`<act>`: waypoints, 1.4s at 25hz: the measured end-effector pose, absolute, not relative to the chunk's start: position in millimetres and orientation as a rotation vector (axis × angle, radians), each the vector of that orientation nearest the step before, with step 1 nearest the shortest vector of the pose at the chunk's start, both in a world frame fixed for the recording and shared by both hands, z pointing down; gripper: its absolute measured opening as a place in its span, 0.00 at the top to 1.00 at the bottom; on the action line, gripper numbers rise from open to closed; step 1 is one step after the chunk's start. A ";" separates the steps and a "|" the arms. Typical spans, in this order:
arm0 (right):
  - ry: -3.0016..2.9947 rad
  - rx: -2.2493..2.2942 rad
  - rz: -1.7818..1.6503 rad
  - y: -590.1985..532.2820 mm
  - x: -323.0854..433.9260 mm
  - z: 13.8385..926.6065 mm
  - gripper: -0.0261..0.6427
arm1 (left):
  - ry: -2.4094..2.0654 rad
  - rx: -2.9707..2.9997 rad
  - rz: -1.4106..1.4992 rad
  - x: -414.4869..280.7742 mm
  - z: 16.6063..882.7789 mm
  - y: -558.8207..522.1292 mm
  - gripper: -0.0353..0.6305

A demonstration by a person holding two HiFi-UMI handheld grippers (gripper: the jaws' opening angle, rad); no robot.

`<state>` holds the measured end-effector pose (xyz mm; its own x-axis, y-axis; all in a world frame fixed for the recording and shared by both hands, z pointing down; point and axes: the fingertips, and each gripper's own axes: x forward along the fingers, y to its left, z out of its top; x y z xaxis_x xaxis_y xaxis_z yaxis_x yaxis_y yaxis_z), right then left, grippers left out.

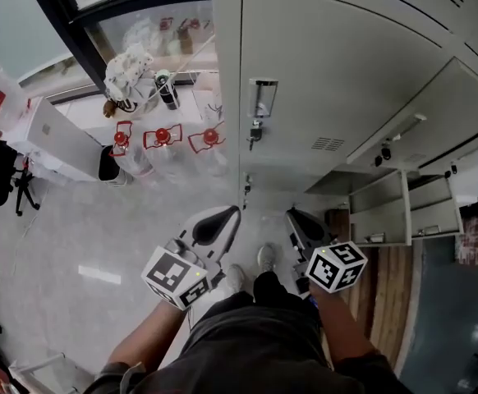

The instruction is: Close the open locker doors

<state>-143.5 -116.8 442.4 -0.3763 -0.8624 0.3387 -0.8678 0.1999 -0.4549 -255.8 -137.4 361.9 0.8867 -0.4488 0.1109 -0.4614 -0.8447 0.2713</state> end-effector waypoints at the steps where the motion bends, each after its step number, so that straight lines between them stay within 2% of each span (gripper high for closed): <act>1: -2.422 1.769 0.921 -109.8 -141.3 439.4 0.91 | -0.658 2.773 0.064 -252.6 361.3 -132.7 0.94; 10: -2.315 2.011 0.899 -48.7 -86.1 429.9 0.91 | -0.424 2.832 0.107 -197.6 359.3 -94.4 0.94; 25: -2.102 2.329 0.838 59.5 119.0 436.6 0.91 | -0.178 2.871 0.257 -14.8 368.3 -16.1 0.94; 35: -2.040 2.307 0.843 96.0 201.0 470.1 0.91 | -0.134 2.865 0.355 72.7 388.3 22.1 0.94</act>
<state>201.0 96.0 470.1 0.0448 -0.9363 0.3485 -0.9091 -0.1828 -0.3744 72.7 22.1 388.3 0.9660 -0.0602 0.2516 -0.1214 -0.9643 0.2355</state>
